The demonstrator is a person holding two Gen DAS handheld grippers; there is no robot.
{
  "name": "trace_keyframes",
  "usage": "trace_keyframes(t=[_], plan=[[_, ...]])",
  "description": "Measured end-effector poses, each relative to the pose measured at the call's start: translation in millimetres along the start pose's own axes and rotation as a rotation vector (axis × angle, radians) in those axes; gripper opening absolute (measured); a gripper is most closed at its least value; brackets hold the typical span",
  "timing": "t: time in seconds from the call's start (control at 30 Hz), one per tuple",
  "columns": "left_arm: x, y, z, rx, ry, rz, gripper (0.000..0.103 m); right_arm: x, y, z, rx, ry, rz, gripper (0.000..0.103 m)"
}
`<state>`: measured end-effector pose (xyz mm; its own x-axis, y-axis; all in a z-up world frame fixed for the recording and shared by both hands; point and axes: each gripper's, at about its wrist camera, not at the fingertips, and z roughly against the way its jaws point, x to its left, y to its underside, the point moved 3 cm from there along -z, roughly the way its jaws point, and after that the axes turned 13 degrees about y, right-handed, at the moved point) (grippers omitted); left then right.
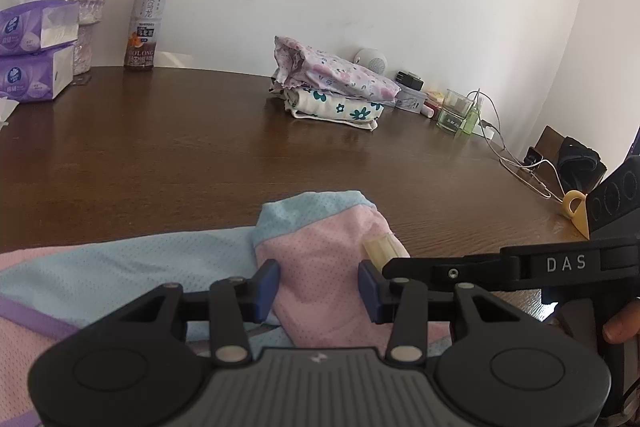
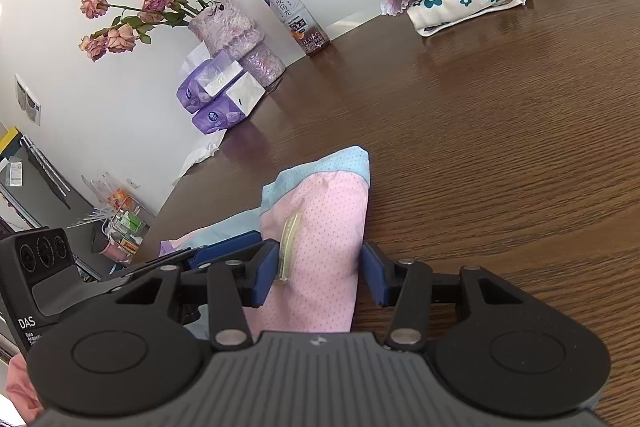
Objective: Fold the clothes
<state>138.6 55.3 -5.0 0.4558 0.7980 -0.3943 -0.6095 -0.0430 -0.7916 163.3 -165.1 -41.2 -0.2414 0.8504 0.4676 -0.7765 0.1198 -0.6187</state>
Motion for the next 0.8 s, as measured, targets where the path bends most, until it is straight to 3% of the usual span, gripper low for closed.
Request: trace_keyframes(t=[0.4,0.53,0.63,0.8], plan=[[2.0,-1.4,8.5,-0.048,0.051,0.024,0.044,-0.8,0.4,3.5,-0.023,-0.001,-0.013,0.016],[2.1,-2.0,13.3,-0.065,0.064,0.026,0.045,-5.6,-5.3,8.7,-0.019,0.019,0.013,0.014],[1.1,-2.0,14.5,-0.068,0.068,0.021,0.048,-15.8,-15.2,19.1,-0.024,0.087,0.076,0.014],[-5.3,-0.5,11.3,-0.054,0.078,-0.002,0.048,-33.9,-36.9,44.5,-0.040,0.289,0.252,0.014]])
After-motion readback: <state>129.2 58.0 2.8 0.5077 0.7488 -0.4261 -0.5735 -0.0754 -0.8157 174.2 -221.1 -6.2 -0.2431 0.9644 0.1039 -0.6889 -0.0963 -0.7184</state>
